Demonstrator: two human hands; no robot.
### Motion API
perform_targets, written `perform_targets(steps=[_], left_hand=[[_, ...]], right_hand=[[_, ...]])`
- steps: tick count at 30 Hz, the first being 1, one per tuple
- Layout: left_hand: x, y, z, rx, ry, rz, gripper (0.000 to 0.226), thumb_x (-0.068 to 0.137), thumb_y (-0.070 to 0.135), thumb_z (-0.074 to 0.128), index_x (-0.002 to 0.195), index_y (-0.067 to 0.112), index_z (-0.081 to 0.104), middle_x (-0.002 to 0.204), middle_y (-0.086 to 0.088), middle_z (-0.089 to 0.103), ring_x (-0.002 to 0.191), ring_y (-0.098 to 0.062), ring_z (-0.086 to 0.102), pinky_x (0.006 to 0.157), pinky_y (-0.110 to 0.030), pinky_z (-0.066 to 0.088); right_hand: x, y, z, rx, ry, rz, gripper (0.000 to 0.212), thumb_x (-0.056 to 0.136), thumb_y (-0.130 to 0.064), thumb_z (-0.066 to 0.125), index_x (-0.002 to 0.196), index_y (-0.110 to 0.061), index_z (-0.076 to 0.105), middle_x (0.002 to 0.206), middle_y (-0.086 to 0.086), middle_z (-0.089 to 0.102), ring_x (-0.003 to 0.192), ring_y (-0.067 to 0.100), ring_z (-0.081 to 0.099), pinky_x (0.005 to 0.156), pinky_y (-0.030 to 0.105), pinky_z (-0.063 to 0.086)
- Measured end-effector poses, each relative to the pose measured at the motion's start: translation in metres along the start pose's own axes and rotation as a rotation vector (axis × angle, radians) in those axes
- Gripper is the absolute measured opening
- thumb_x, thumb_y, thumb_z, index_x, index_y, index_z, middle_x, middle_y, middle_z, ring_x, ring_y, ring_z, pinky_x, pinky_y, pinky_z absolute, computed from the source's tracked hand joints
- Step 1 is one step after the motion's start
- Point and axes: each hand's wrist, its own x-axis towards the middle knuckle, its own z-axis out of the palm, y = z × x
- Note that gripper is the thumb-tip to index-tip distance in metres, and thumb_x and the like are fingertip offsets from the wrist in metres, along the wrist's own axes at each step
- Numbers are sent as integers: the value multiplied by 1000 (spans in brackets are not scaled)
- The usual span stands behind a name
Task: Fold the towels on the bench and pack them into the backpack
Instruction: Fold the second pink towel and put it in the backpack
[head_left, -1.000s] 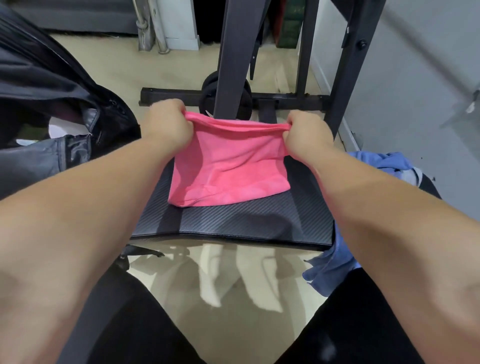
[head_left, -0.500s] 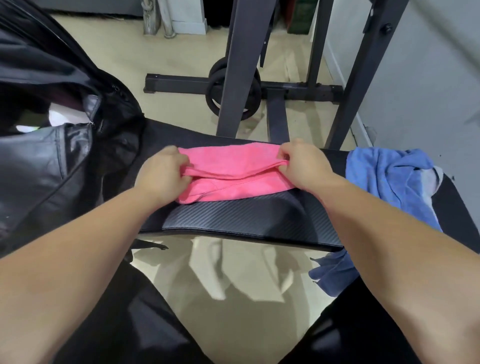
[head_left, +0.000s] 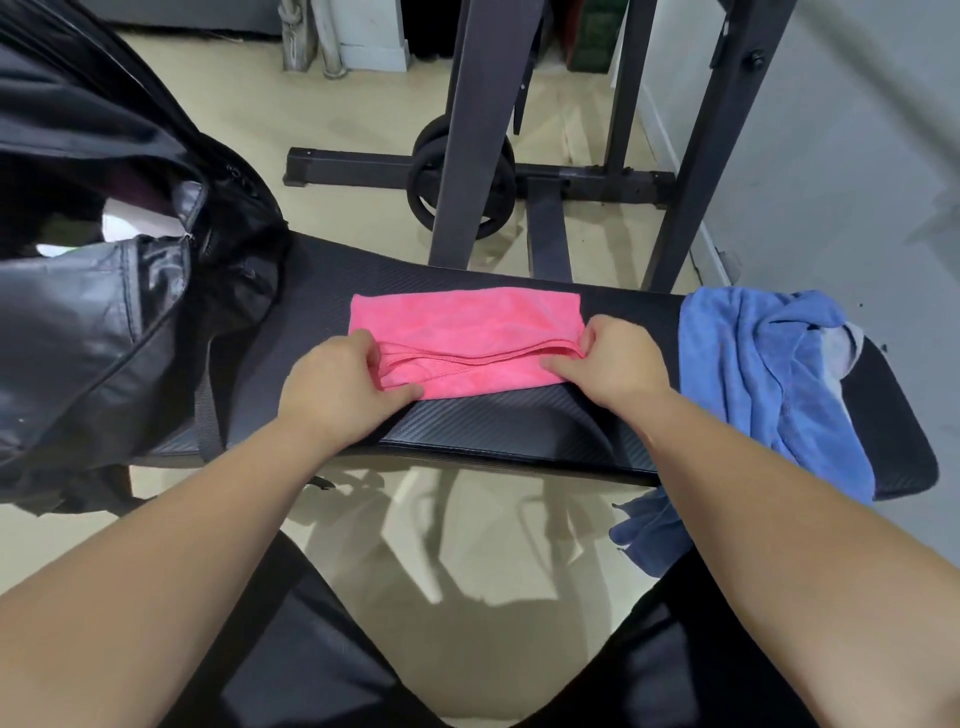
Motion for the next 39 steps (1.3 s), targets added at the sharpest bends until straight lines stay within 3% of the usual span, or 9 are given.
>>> perform_targets(steps=[7,12,15,18,21,24,27,31,39], left_hand=[[-7,1,-1,-33,-4,77,25,77,18,71,101,18,71,89,-3,71,90,-34,58,76,-40,50],[-11,-4,-9,-7,-5,138,22,71,7,66,88,17,75,80,2,63,86,-33,54,77,-42,51],[-17,-12,-13,45,-5,301,13,67,13,67,77,16,74,77,-1,61,77,-32,52,69,-44,53],[-24,-18,-14,95,-94,479,22,69,37,59,72,21,73,77,3,64,74,-27,56,67,-41,53],[-27,-15,-18,70,-61,452,42,80,60,54,64,24,67,67,7,61,67,-22,58,61,-34,50],[-21,-8,-24,50,79,336,38,88,53,57,67,22,53,66,6,48,66,-26,53,57,-34,42],[-8,2,-25,146,27,240,27,82,38,72,95,17,61,89,-3,54,86,-33,57,68,-40,47],[5,8,-17,283,-121,205,30,84,26,61,112,18,70,104,-6,60,99,-34,56,76,-43,51],[16,7,-29,335,129,261,16,88,14,58,82,6,71,80,-14,63,76,-38,55,61,-43,48]], right_hand=[[-9,-3,2,212,-71,-65,52,79,-16,77,122,-22,47,101,-3,62,92,24,60,77,34,47],[-14,6,-8,464,-97,-83,84,78,-2,73,146,-32,36,76,-5,55,69,6,54,65,14,40],[-22,21,-13,452,-107,-160,76,74,5,71,137,-30,45,78,3,59,68,10,54,70,21,45],[-26,34,-14,237,-161,-287,43,68,3,70,95,-30,62,72,-5,54,67,15,50,68,32,46],[-28,40,-16,-32,-236,-443,13,62,-30,73,63,-32,60,71,-11,57,75,17,55,82,39,49],[-25,33,-21,-20,-178,-387,42,71,-55,77,52,-25,55,67,-9,57,76,14,56,77,33,47],[-17,15,-24,-83,82,-391,33,79,-42,78,66,-25,53,74,-5,54,79,21,54,67,33,41],[-6,-6,-12,-347,-77,-346,48,80,-33,71,125,-24,60,115,3,56,108,28,53,88,41,48],[0,-12,-9,-314,127,-362,26,90,-10,53,110,-11,69,105,10,62,98,34,57,78,44,52]])
